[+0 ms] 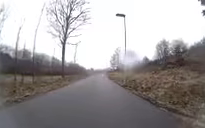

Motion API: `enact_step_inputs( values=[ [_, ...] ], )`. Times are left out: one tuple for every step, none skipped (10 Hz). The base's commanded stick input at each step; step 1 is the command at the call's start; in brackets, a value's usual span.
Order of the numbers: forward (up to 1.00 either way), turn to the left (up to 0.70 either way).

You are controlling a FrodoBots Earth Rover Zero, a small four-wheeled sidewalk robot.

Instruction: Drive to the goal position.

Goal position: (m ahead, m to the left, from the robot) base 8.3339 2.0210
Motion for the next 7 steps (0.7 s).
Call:
enact_step_inputs(
  values=[
    [0.70,0.00],
    [0.70,0.00],
    [0.70,0.00],
    [0.70,0.00],
    [0.70,0.00],
    [0.70,0.00],
    [0.70,0.00]
  ],
)
